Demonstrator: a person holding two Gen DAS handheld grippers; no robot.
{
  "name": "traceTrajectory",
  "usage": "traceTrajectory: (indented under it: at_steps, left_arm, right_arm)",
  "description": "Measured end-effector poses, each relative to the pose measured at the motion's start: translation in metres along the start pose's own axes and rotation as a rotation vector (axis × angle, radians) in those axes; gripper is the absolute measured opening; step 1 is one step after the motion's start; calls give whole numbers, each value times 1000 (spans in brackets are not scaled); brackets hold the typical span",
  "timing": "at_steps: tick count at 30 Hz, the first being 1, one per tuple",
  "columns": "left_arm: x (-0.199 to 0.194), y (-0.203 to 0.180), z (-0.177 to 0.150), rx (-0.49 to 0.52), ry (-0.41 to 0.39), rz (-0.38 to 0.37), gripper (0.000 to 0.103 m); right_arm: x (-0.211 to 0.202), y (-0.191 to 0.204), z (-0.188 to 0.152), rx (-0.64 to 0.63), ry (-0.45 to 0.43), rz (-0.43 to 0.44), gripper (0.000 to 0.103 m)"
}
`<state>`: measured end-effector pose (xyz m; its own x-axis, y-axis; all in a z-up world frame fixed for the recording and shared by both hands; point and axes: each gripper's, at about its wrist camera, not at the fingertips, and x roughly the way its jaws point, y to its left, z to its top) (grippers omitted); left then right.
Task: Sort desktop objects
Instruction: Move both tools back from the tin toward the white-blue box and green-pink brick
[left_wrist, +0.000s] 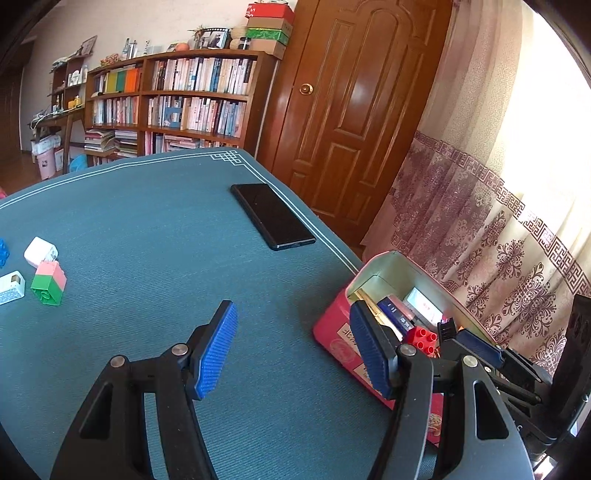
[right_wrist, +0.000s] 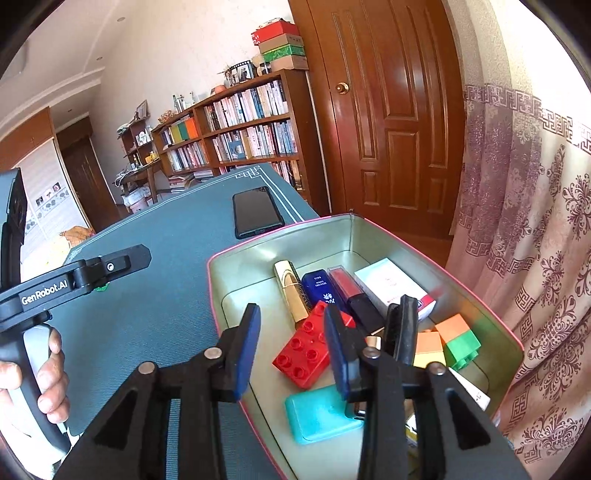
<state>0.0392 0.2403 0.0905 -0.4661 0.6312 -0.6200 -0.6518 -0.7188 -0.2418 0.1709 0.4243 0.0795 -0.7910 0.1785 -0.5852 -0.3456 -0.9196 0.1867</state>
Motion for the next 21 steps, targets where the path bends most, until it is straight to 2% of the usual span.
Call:
traceTrajectory:
  at_steps: [1, 3, 6, 9, 19, 21]
  left_arm:
    - [-2, 6, 0, -10, 0, 7, 67]
    - [-6, 17, -1, -30, -3, 24, 67]
    - [-13, 35, -2, -60, -14, 57, 73]
    - [-21, 56, -4, -92, -28, 93, 74]
    - [-49, 134, -10, -182, -43, 265, 75]
    - [-54, 152, -13, -206, -41, 295, 75]
  right_arm:
    - [-1, 4, 1, -8, -12, 0, 62]
    - [-4, 14, 2, -25, -41, 7, 78]
    - [-6, 30, 4, -58, -65, 22, 79]
    - [0, 47, 7, -71, -54, 66, 80]
    - [32, 106, 5, -146, 39, 200, 88]
    - [39, 117, 5, -157, 60, 222, 92]
